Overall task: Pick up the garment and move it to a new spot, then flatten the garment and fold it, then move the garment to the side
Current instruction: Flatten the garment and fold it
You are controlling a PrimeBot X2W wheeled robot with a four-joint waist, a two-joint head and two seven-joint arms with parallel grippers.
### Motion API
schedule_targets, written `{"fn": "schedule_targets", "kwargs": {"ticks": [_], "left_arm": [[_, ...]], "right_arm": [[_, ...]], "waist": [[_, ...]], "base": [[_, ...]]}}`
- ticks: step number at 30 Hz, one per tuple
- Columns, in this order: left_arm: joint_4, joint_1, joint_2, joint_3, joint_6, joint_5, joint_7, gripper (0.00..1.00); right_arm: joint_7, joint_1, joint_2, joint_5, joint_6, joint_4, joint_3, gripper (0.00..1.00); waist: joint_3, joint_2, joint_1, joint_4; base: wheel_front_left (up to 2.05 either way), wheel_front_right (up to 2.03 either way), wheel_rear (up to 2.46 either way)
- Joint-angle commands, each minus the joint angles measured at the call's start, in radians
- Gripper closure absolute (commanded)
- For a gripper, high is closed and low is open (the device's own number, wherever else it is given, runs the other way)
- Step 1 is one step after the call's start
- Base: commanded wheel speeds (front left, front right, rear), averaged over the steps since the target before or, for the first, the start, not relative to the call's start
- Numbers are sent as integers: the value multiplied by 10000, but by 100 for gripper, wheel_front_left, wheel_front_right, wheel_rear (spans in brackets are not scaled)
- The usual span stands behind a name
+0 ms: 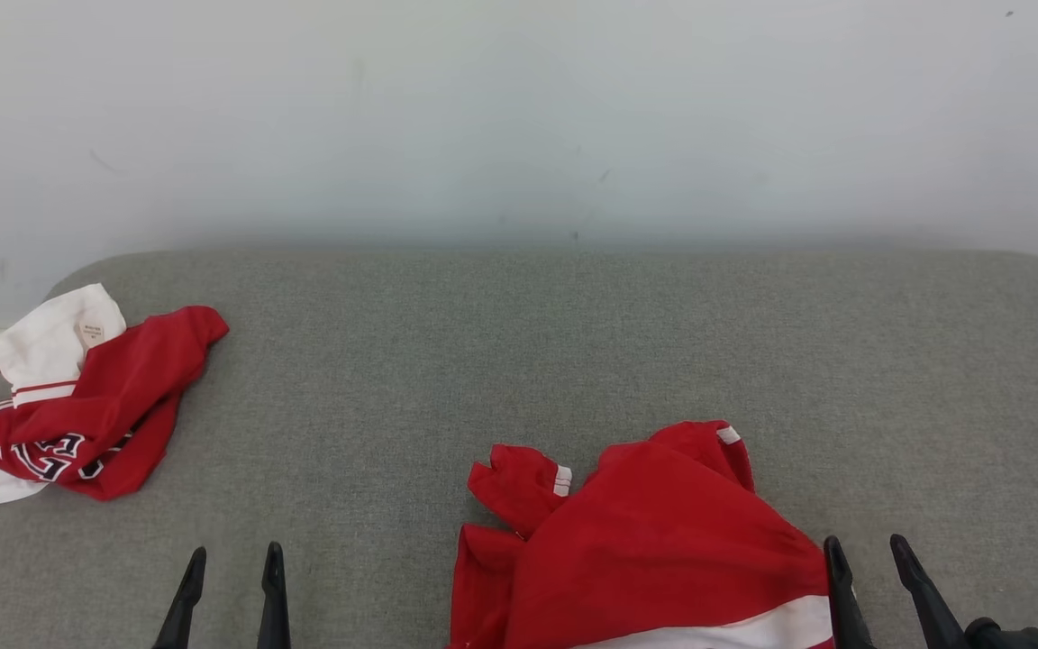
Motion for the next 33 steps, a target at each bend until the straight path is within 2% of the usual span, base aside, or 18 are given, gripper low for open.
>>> {"fn": "schedule_targets", "kwargs": {"ticks": [1, 20, 24, 33], "left_arm": [[-25, 102, -18, 23, -54, 83, -33, 0], [-293, 431, 6, 169, -80, 346, -33, 0], [-139, -92, 71, -279, -51, 383, -33, 0], [898, -1872, 865, -1903, -46, -181, 18, 0]], "right_arm": [[-42, 110, 42, -75, 10, -46, -28, 0], [-104, 286, 174, -234, 10, -260, -133, 0], [-107, 221, 199, -241, 10, -246, -112, 0], [-89, -52, 260, -164, 10, -93, 204, 0]], "waist": [[-4, 0, 0, -6], [-13, 0, 0, -27], [42, 0, 0, -11], [362, 0, 0, -632]], "base": [[0, 0, 0], [0, 0, 0], [0, 0, 0], [0, 0, 0]]}}
